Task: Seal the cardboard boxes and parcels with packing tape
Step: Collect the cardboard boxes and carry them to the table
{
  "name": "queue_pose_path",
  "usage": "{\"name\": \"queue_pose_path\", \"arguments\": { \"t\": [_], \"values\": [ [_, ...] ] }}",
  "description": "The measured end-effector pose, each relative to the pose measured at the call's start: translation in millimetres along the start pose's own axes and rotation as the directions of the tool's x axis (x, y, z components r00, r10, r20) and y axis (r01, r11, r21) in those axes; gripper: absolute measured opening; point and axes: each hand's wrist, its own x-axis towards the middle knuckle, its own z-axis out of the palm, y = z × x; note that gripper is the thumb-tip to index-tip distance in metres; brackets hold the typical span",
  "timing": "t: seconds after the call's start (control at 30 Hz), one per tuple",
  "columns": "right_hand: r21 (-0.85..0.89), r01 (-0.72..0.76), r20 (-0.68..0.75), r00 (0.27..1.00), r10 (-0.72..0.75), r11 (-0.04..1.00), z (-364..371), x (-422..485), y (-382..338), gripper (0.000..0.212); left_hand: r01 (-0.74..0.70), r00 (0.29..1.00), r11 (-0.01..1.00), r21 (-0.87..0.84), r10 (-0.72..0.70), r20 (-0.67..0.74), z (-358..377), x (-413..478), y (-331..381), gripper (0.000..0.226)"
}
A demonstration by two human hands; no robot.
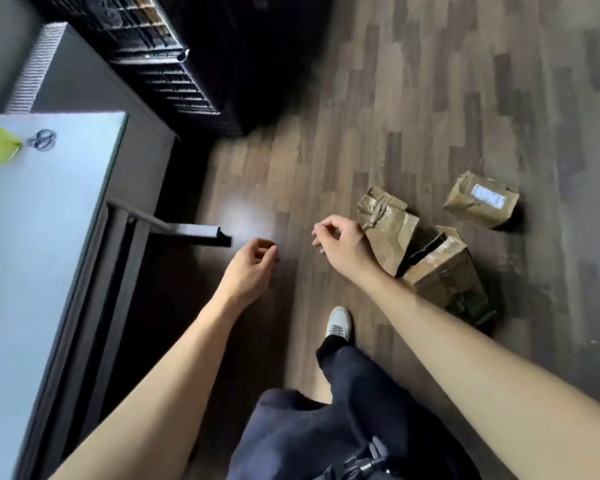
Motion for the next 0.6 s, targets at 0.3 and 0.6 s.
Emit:
{"name": "queue_pose_path", "arguments": {
  "t": [0.3,0.6],
  "values": [
    [0.078,-0.109,-0.171,0.978,0.121,0.991,-18.6,64.0,2.5,0.026,-0.108,0.963,0.991,0.077,0.085,0.255,25.7,106.9,55.6,0.02],
    [0.176,-0.323,-0.44,0.819,0.368,0.93,-28.4,105.6,89.6,0.026,-0.275,0.849,0.946,0.168,0.157,0.504,119.8,235.2,32.2,0.002]
  ]
}}
